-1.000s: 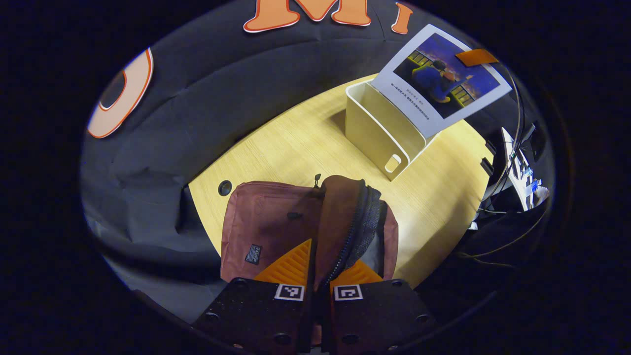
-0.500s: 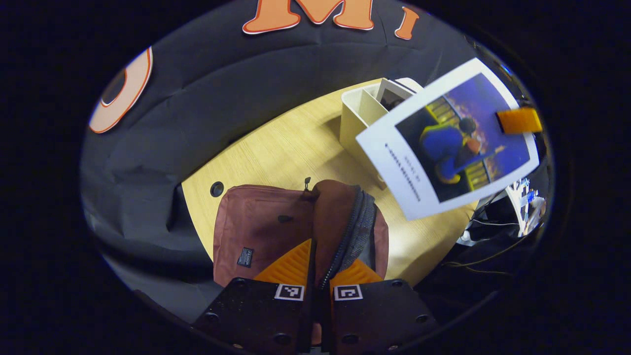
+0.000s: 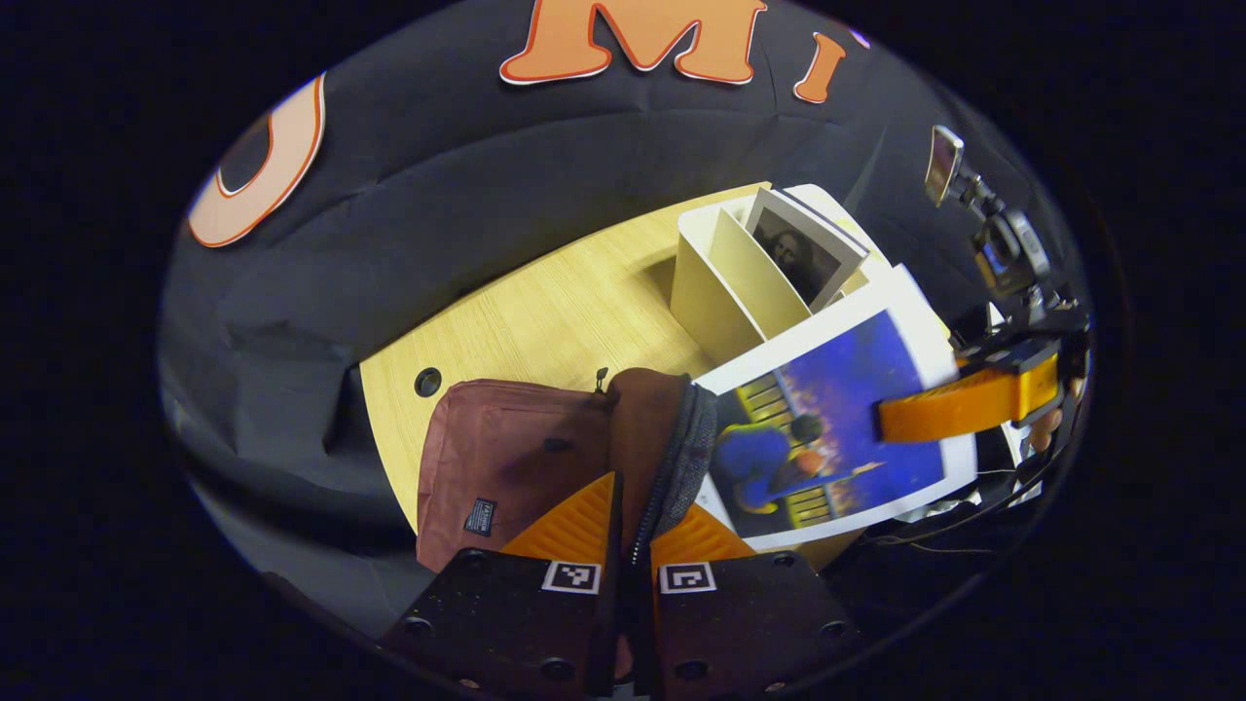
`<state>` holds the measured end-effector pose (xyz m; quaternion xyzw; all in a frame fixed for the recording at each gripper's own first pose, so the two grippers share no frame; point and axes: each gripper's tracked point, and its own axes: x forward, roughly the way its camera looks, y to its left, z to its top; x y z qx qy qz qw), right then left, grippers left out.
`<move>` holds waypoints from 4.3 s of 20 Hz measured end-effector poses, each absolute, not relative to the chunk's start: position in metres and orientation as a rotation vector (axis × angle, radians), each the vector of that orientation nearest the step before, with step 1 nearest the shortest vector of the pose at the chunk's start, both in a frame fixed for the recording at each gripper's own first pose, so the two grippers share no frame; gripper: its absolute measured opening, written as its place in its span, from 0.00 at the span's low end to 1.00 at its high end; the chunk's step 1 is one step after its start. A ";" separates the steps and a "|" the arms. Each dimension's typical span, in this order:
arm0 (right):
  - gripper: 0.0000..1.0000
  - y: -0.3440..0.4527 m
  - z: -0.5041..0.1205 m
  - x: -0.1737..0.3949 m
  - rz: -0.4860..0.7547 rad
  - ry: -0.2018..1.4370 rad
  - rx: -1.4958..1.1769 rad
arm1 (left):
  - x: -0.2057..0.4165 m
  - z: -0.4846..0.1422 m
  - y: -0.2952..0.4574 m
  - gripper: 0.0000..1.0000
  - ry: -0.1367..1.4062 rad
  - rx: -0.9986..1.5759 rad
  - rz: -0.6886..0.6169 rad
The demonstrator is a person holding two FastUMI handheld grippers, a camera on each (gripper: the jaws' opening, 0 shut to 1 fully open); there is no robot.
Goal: Open the schoolbag, grab two books from the bookshelf and put them into the schoolbag.
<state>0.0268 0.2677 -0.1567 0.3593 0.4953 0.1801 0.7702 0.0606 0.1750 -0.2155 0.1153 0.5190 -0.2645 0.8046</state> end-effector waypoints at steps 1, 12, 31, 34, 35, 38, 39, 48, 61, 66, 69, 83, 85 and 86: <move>0.30 0.273 -0.168 0.028 0.394 1.072 0.811 | 0.059 -0.215 0.172 0.08 1.104 0.237 -0.575; 0.30 0.347 -0.242 0.061 0.370 1.074 0.938 | 0.046 -0.204 0.140 0.08 1.032 0.218 -0.659; 0.91 0.307 -0.245 0.038 0.348 1.123 0.819 | 0.044 -0.211 0.137 0.08 1.031 0.165 -0.621; 0.95 0.287 -0.237 0.019 0.362 1.142 0.747 | 0.042 -0.213 0.137 0.08 1.032 0.164 -0.615; 0.95 0.277 -0.231 0.016 0.362 1.138 0.725 | 0.041 -0.214 0.136 0.08 1.031 0.162 -0.614; 0.95 0.252 -0.209 0.012 0.359 1.121 0.651 | 0.037 -0.215 0.136 0.08 1.035 0.158 -0.608; 0.95 0.240 -0.201 0.012 0.354 1.116 0.627 | 0.037 -0.216 0.135 0.08 1.033 0.156 -0.604; 0.97 0.131 -0.139 0.017 0.262 1.150 0.286 | 0.032 -0.225 0.128 0.08 1.052 0.114 -0.575; 0.98 0.082 -0.120 0.122 0.269 1.193 0.096 | 0.030 -0.236 0.133 0.08 1.107 0.062 -0.491; 0.98 0.070 -0.166 0.160 0.206 1.263 0.069 | 0.027 -0.241 0.137 0.08 1.138 0.032 -0.427; 0.98 0.067 -0.189 0.178 0.184 1.306 0.080 | 0.023 -0.244 0.137 0.08 1.164 0.011 -0.393; 0.36 0.050 -0.216 0.190 0.013 1.416 0.097 | 0.016 -0.245 0.142 0.08 1.172 -0.007 -0.362; 0.34 0.050 -0.202 0.188 0.019 1.395 0.120 | 0.015 -0.245 0.142 0.08 1.170 -0.012 -0.368; 0.33 0.049 -0.194 0.187 0.020 1.382 0.130 | 0.015 -0.246 0.142 0.08 1.170 -0.015 -0.371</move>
